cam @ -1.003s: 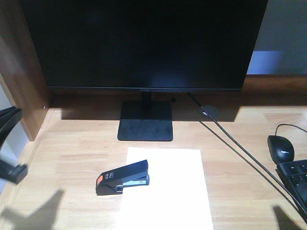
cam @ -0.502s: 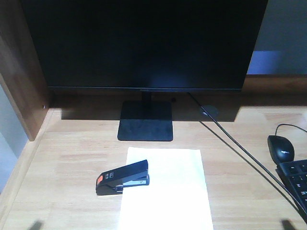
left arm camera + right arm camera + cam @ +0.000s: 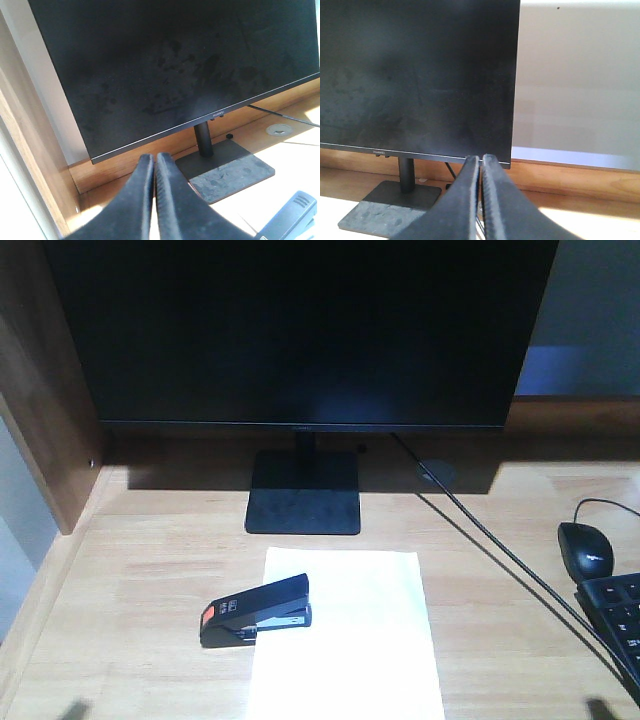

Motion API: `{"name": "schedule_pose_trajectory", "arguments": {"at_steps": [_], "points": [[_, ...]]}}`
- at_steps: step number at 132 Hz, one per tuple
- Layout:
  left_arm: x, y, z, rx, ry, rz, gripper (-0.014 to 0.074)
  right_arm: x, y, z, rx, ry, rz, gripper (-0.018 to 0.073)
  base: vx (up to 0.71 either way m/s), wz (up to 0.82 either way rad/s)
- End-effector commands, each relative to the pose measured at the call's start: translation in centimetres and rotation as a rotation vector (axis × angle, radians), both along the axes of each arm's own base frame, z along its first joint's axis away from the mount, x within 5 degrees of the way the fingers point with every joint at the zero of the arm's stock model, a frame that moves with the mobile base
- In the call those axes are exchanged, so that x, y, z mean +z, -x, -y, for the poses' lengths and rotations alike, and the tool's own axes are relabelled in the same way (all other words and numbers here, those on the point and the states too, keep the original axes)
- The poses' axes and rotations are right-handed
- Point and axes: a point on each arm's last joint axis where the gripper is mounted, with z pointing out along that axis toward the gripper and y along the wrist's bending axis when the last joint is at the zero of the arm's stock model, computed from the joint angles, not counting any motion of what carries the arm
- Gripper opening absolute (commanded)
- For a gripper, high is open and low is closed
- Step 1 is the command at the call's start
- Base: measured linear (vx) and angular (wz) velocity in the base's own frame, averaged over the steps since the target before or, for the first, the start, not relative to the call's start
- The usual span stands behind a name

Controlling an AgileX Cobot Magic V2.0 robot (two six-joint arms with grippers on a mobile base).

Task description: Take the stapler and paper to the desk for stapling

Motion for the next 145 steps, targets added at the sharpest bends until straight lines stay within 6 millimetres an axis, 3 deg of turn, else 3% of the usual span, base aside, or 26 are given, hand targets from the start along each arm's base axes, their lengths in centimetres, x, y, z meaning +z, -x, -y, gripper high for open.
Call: {"name": "schedule_pose_trajectory", "arguments": {"at_steps": [1, 55, 89, 145], "points": [[1.5, 0.0, 0.0, -0.005, 0.038, 0.080, -0.0006, 0.9, 0.0, 0.1, -0.008, 0.004, 0.020, -0.0007, 0.00, 0.00], [1.5, 0.1, 0.0, -0.006, 0.054, 0.078, -0.0006, 0.9, 0.0, 0.1, -0.008, 0.004, 0.020, -0.0007, 0.00, 0.00], [1.2, 1.8, -1.3, 0.102, 0.109, 0.073, -0.0006, 0.9, 0.0, 0.1, -0.008, 0.004, 0.020, -0.0007, 0.00, 0.00], [-5.7, 3.1, -2.5, 0.299, 0.204, 0.026, -0.0006, 0.9, 0.0, 0.1, -0.010, 0.024, 0.022, -0.0007, 0.00, 0.00]]}}
